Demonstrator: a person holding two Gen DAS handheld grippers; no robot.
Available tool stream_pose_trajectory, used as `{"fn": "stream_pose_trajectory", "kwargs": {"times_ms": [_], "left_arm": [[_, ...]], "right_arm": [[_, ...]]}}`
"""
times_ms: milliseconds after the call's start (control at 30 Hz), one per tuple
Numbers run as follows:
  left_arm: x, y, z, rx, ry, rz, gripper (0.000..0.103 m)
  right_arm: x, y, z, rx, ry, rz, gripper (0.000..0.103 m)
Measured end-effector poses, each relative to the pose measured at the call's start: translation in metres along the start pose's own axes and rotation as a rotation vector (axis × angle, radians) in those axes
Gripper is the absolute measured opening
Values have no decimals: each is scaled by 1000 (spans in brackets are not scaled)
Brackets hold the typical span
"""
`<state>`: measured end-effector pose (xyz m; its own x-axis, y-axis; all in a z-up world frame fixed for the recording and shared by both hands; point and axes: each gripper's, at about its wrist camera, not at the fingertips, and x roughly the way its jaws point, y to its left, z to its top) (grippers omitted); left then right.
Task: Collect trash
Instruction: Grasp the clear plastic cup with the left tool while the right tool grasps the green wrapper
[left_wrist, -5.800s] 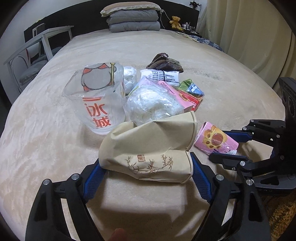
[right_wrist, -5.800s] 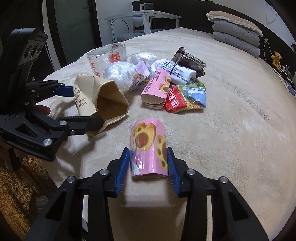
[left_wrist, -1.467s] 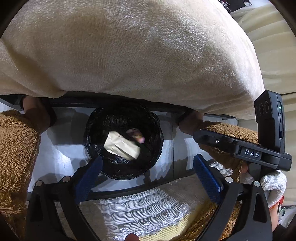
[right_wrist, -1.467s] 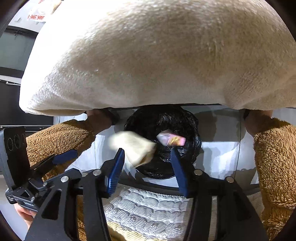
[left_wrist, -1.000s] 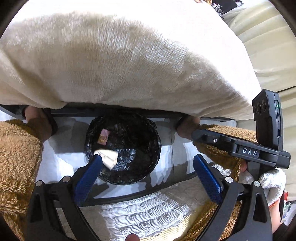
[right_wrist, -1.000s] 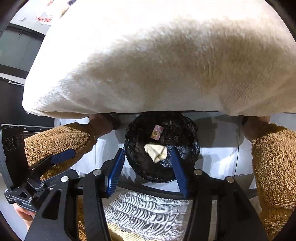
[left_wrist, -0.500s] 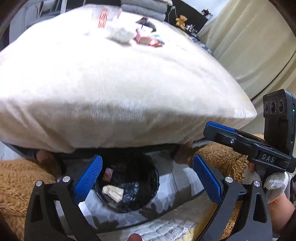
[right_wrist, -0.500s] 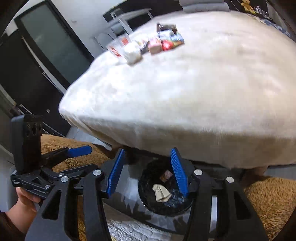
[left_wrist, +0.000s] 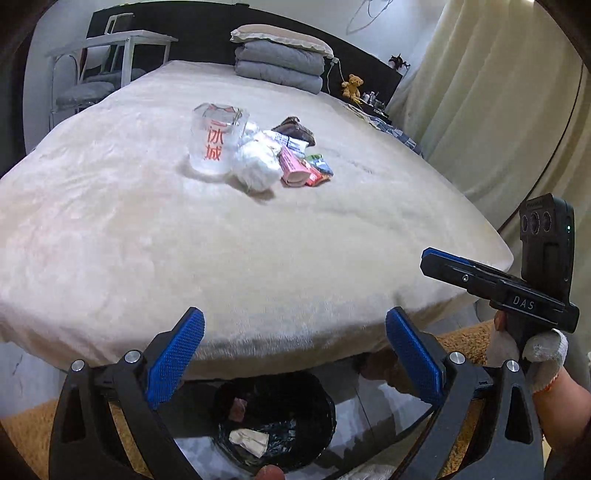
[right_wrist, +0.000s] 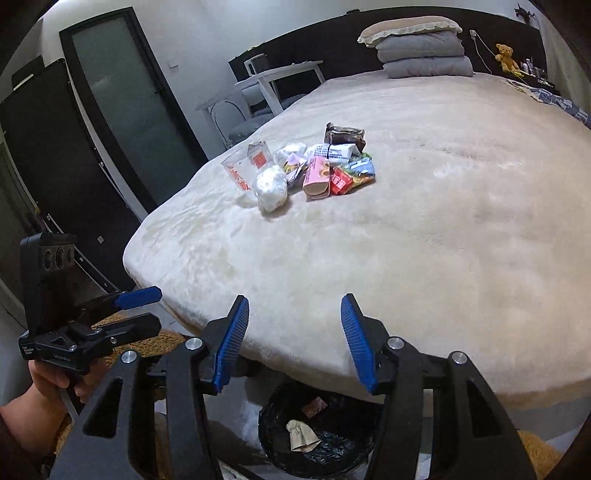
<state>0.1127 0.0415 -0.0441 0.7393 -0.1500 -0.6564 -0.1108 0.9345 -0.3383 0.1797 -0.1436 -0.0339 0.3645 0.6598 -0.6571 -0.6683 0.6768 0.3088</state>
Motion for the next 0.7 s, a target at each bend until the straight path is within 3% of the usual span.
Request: {"fn": "stream_pose_trajectory", "kwargs": {"times_ms": [600,700], "left_arm": [[42,41,98,54,-67,118,96],[54,49,111,38,-67,126,96]], "right_arm": [[68,-39,73,-25,21,-76,56],[80,-42,83,-39,20,-92,64]]}}
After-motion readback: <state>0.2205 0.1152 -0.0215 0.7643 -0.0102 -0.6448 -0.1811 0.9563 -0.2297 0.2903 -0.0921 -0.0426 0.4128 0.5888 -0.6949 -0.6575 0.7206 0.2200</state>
